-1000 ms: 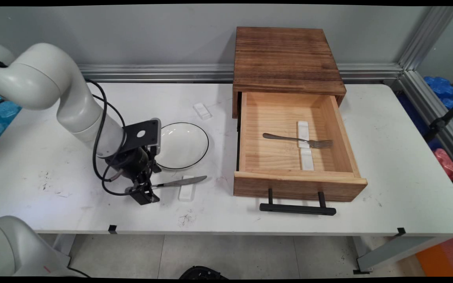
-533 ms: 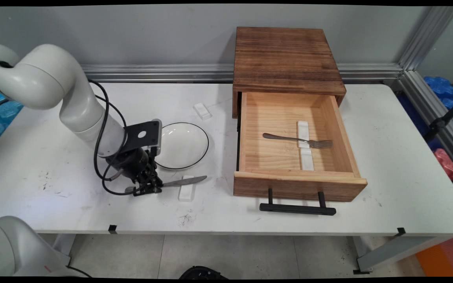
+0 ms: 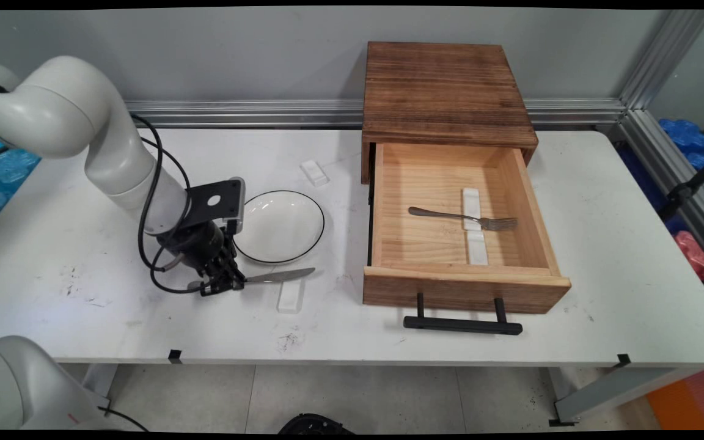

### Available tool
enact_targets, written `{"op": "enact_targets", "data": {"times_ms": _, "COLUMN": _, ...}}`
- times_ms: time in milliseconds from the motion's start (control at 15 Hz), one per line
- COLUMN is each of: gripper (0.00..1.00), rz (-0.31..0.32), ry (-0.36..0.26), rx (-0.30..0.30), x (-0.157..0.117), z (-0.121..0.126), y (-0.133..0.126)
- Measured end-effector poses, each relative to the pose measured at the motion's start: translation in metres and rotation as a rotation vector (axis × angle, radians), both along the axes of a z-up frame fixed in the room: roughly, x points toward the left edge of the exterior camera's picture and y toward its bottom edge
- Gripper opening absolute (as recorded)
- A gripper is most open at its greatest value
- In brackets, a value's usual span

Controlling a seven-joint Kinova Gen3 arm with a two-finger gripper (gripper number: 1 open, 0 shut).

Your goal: Place the picked object into the drawer

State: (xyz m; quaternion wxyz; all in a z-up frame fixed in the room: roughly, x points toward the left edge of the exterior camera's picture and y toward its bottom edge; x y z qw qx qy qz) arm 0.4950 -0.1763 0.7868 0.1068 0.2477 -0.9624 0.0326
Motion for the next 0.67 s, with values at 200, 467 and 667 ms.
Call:
{"op": "enact_targets", "data": {"times_ms": 200, "gripper": 0.0, "rz": -0.002, "ry": 0.002, "rx": 0.002, "x": 0.002, "z": 0.011, "y": -0.002}}
{"op": "enact_targets", "data": {"times_ms": 467, "gripper": 0.0, "rz": -0.007, "ry": 0.0, "rx": 0.01, "x": 0.007, "z": 0.044, "y": -0.001}}
{"op": "enact_targets", "data": {"times_ms": 667, "gripper": 0.0, "rz": -0.008, "ry": -0.006, "rx": 0.009, "x": 0.011, "z": 0.078, "y": -0.003}}
